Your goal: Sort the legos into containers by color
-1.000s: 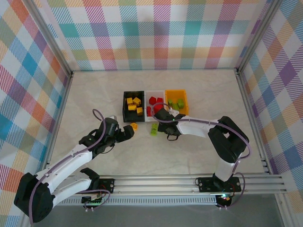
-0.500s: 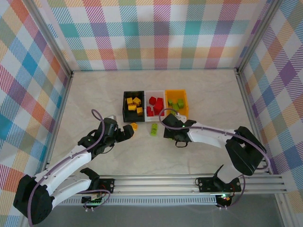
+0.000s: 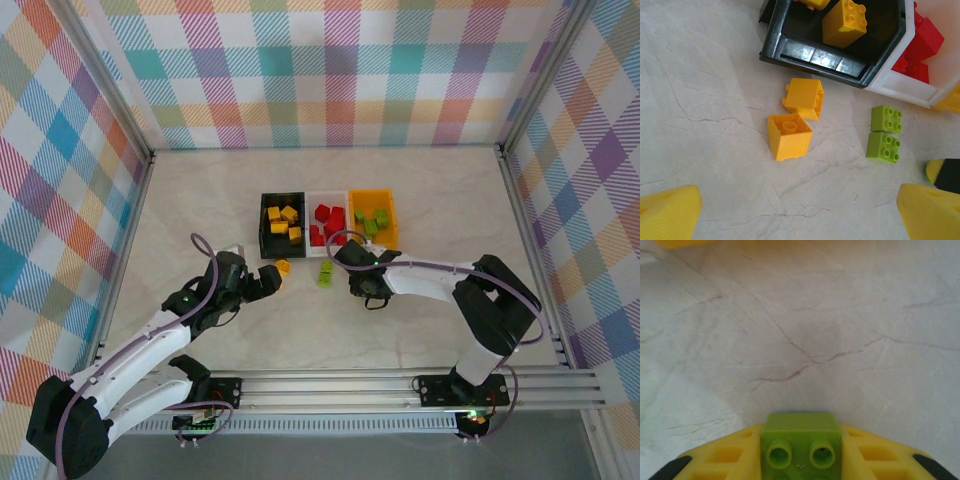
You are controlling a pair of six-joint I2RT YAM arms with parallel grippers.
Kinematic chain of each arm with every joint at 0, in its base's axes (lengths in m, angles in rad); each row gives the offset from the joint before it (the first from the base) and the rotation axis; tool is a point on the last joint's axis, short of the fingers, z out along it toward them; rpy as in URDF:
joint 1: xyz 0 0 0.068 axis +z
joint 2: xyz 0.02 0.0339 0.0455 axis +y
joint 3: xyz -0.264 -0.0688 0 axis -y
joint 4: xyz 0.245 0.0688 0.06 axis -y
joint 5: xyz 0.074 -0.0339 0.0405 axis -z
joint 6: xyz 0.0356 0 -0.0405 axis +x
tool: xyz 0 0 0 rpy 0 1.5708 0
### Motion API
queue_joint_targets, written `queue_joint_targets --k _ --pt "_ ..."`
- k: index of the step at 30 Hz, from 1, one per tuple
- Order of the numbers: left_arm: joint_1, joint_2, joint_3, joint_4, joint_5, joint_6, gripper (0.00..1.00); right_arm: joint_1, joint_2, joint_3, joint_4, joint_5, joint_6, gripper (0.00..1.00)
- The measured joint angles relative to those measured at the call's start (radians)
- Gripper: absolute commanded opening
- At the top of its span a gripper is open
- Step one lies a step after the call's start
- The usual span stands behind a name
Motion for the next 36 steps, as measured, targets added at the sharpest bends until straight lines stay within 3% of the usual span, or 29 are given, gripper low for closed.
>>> queue_joint_targets --k 7,14,16,18,21,29,36 --pt "0.0 0.0 0.0 -0.003 -0.002 0.0 1.0 -0.095 -0.096 0.139 -0.005 0.005 -0.105 0.34" --pt "0.0 -0.008 0.0 -0.026 -0.003 0.0 1.0 -0.253 0.053 0.381 -0.005 -0.005 -0.194 0.37" --pt "0.0 -0.007 0.0 -0.031 -0.003 0.0 1.0 -0.28 0.119 0.441 -0.014 -0.006 -0.207 0.43" --pt "0.0 -0.007 0.0 -0.034 -0.006 0.0 1.0 -0.3 0.179 0.49 -0.03 -0.009 -0.216 0.62" --pt "0.0 -0.007 0.0 -0.044 -0.013 0.0 1.0 -0.314 0.227 0.531 -0.047 -0.019 -0.24 0.76" --pt "0.0 0.066 0.008 -0.052 -0.02 0.023 1.0 -0.296 0.115 0.468 -0.019 -0.066 -0.282 0.82" --pt "-0.047 0.329 0.093 -0.036 -0.021 0.111 1.0 -0.214 -0.077 0.239 0.054 -0.116 -0.27 0.83"
